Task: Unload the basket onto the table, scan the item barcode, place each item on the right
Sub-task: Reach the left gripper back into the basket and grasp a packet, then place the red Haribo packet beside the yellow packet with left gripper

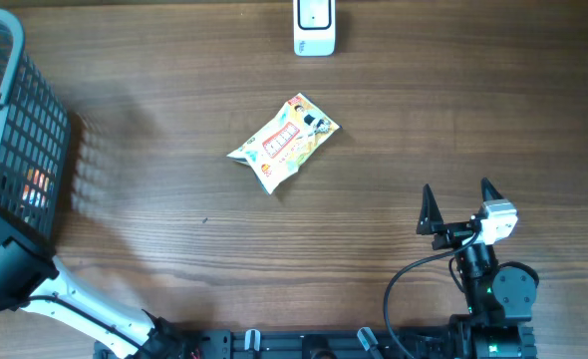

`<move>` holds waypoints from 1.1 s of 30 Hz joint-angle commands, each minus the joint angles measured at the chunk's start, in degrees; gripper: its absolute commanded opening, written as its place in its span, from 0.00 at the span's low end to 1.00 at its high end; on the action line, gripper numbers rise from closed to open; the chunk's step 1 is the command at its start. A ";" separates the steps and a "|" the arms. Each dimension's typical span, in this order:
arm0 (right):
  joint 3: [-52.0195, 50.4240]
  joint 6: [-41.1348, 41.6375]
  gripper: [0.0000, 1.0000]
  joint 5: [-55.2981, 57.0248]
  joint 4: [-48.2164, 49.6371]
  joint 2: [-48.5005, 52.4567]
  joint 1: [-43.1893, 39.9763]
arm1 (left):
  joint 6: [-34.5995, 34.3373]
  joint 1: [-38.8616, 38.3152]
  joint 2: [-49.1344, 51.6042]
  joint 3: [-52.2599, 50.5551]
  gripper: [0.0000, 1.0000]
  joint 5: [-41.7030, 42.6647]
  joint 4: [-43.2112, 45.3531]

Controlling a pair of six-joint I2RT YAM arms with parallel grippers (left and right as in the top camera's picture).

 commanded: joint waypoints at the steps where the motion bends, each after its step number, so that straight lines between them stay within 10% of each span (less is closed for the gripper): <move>1: -0.09 -0.46 1.00 0.55 0.31 -0.39 -0.28 | 0.39 0.09 1.01 -1.29 0.29 0.20 -0.26; 5: -0.09 -0.48 1.00 0.55 0.31 -0.39 -0.28 | 0.39 0.02 0.98 -1.27 0.04 0.20 -1.64; 15: -0.09 -0.48 1.00 0.55 0.31 -0.39 -0.28 | -6.56 -2.97 -12.70 0.39 0.04 2.56 -2.78; 33: -0.09 -0.46 1.00 0.55 0.31 -0.39 -0.28 | -18.27 -20.17 -47.10 0.70 0.04 56.94 -10.49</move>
